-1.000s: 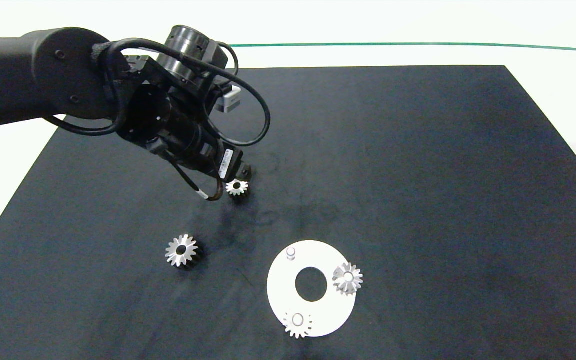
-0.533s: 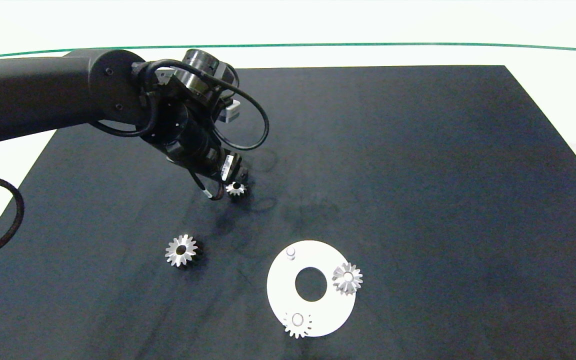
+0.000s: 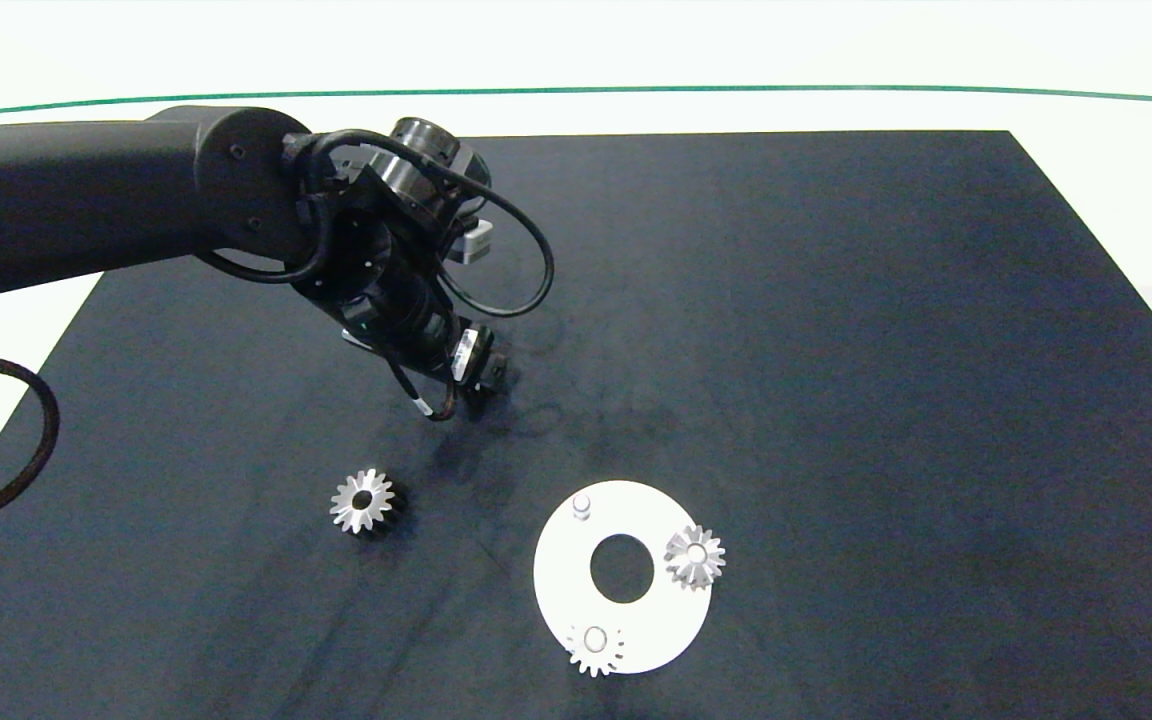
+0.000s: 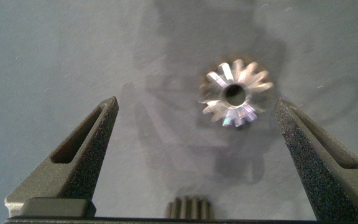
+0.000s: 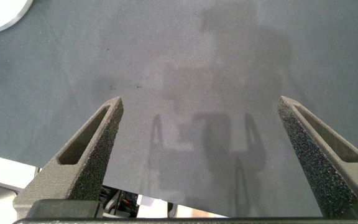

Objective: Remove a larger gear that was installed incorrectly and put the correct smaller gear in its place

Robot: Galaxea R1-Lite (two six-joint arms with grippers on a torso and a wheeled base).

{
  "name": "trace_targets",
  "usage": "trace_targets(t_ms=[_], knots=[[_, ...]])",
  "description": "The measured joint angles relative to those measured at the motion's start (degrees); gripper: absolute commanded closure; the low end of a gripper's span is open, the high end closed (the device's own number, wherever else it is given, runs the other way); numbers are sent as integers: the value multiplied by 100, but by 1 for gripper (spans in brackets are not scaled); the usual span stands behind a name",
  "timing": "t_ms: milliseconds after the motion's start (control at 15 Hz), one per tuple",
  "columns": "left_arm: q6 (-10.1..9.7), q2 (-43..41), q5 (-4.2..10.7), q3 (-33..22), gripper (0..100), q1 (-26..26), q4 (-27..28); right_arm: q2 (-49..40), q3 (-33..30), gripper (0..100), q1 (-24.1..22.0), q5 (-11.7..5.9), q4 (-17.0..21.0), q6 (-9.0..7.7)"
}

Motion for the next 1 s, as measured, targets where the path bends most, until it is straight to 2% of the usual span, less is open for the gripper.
trace_targets(t_ms=[533,1000], knots=[[-33,33,-2,-67,0,-316,-24,-6,6,0,0,0,0,0],[-24,221,-2,-111,0,-333,-60,-5,11,0,0,0,0,0]])
